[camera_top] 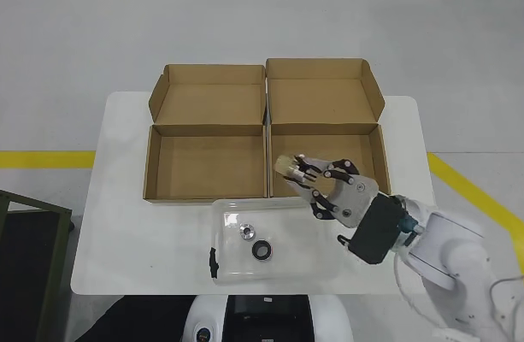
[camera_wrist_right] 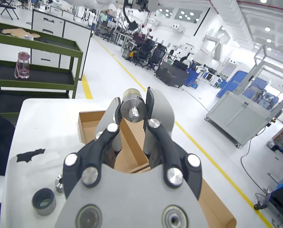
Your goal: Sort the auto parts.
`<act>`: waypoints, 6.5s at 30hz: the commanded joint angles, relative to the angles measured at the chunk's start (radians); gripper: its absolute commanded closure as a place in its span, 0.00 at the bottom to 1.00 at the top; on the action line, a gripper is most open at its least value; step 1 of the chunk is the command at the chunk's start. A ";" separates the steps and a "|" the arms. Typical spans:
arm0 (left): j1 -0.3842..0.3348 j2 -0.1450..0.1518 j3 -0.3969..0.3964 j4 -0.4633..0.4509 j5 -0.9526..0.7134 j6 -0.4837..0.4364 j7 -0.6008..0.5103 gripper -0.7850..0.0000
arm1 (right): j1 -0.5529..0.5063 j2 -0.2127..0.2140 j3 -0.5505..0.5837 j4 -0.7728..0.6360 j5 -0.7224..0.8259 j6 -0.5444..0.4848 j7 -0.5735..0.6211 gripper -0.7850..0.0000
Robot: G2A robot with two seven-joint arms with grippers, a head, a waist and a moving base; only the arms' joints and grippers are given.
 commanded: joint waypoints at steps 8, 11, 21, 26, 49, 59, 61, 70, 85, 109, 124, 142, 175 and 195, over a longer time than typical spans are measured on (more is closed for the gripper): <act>0.000 0.000 0.000 0.000 0.000 0.000 0.000 0.00 | -0.012 0.007 0.027 0.085 0.073 -0.065 0.165 1.00; 0.000 0.000 0.000 0.000 0.000 0.000 0.000 0.00 | -0.027 0.012 0.043 0.109 0.090 -0.091 0.213 1.00; 0.000 0.000 0.000 0.000 0.000 0.000 0.000 0.00 | -0.050 0.026 0.107 0.213 0.143 -0.098 0.398 1.00; 0.000 0.000 0.000 0.000 0.000 0.000 0.000 0.00 | -0.005 0.026 0.099 0.282 0.167 -0.086 0.461 1.00; 0.000 0.000 0.000 0.000 0.000 0.000 0.000 0.00 | 0.281 -0.003 -0.125 0.611 0.167 -0.058 0.680 1.00; 0.000 0.000 0.000 0.000 0.000 0.000 0.000 0.00 | 0.397 -0.024 -0.224 0.715 0.135 -0.051 0.763 1.00; 0.000 0.000 0.000 0.000 0.000 0.000 0.000 0.00 | 0.411 -0.027 -0.238 0.729 0.132 -0.048 0.774 1.00; 0.000 0.000 0.000 0.000 0.000 0.000 0.000 0.00 | 0.453 -0.041 -0.286 0.778 0.144 -0.024 0.804 0.90; 0.000 0.000 0.000 0.000 0.000 0.000 0.000 0.00 | 0.439 -0.041 -0.271 0.713 0.191 -0.021 0.777 0.23; 0.000 0.000 0.000 0.000 0.000 0.000 0.000 0.00 | 0.079 0.031 -0.062 0.158 0.198 -0.100 0.779 0.00; 0.000 0.000 0.000 0.000 0.000 0.000 0.000 0.00 | 0.026 0.028 -0.206 0.113 0.143 -0.144 0.759 0.00; 0.000 0.000 0.000 0.000 0.000 0.000 0.000 0.00 | 0.101 0.007 -0.371 0.227 0.113 -0.158 0.795 0.15; 0.000 0.000 0.000 0.000 0.000 0.000 0.000 0.00 | 0.226 -0.051 -0.561 0.406 0.057 -0.144 0.674 0.66; 0.000 0.000 0.000 0.000 0.000 0.000 0.000 0.00 | 0.152 -0.014 -0.395 0.292 0.151 -0.183 0.560 1.00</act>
